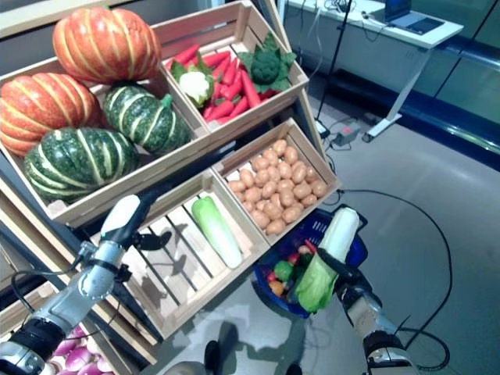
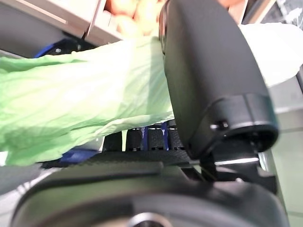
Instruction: Put vegetables into the basket
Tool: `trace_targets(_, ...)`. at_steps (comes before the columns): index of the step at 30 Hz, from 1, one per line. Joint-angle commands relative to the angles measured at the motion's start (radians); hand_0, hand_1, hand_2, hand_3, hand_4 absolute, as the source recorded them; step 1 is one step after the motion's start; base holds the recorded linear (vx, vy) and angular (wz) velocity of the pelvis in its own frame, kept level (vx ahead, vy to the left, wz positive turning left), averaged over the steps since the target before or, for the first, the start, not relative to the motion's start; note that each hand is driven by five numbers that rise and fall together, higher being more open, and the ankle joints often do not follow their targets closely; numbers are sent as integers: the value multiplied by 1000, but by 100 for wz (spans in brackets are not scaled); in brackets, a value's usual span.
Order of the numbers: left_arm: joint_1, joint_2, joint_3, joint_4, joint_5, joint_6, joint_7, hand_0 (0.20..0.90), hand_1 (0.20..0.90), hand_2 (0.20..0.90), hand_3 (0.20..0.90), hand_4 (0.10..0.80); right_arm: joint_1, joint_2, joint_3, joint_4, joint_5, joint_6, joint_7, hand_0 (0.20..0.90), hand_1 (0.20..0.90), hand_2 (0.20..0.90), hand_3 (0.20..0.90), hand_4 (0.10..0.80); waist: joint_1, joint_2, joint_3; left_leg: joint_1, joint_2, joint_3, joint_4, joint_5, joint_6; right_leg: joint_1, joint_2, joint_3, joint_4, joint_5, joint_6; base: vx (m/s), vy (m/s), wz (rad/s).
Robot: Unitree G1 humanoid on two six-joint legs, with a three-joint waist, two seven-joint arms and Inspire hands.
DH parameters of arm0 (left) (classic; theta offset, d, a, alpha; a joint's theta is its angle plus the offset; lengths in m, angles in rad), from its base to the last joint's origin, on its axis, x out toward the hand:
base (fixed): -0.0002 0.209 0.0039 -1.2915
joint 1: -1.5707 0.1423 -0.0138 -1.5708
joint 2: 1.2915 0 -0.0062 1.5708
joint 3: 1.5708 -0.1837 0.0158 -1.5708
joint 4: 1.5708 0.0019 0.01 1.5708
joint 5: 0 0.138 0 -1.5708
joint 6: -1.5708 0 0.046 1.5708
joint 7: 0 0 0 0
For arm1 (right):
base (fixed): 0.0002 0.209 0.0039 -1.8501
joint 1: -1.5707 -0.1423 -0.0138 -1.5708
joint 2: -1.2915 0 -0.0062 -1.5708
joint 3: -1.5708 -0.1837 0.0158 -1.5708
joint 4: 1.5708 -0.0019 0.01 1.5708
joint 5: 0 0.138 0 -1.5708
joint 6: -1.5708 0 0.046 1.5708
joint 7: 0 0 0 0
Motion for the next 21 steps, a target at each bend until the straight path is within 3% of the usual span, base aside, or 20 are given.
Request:
trace_targets(1, -193, 46, -1, 4, 62, -47, 152, 900, 900, 900, 900, 800, -243, -99, 22, 6, 21, -97, 25, 300, 300, 300, 300, 400, 2, 19, 31, -139, 8, -44, 117, -23, -85, -40, 9, -10, 114, -51, -66, -236, -7, 12)
trace_targets(4, -302, 71, -41, 53, 107, -37, 248, 900, 900, 900, 900, 800, -346, -127, 57, 62, 25, -96, 41, 300, 300, 300, 300, 400, -18, 36, 96, -227, 17, -41, 233, -48, -89, -134, -2, 15, 226, -91, -83, -248, 7, 1)
trace_targets(9, -410, 115, -76, 75, 157, -17, 306, 900, 900, 900, 900, 800, -433, -166, 83, 150, 26, -88, 54, 300, 300, 300, 300, 400, -34, 49, 152, -341, 27, -38, 411, -119, -77, -292, -21, 41, 448, -172, -113, -141, 1, -3)
trace_targets(18, -602, 210, -157, 72, 218, 18, 352, 900, 900, 900, 900, 800, -614, -255, 123, 261, 1, -32, -23, 300, 300, 300, 300, 400, -44, 87, 209, -516, 0, -16, 669, -248, -42, -580, -93, 104, 864, -314, -127, -92, 9, 10)
trace_targets(21, -633, 228, -168, 62, 224, 38, 376, 900, 900, 900, 900, 800, -634, -273, 130, 275, 4, -16, -63, 300, 300, 300, 300, 400, -54, 103, 216, -557, 2, -8, 719, -271, -37, -640, -101, 127, 934, -337, -133, -51, 28, 2)
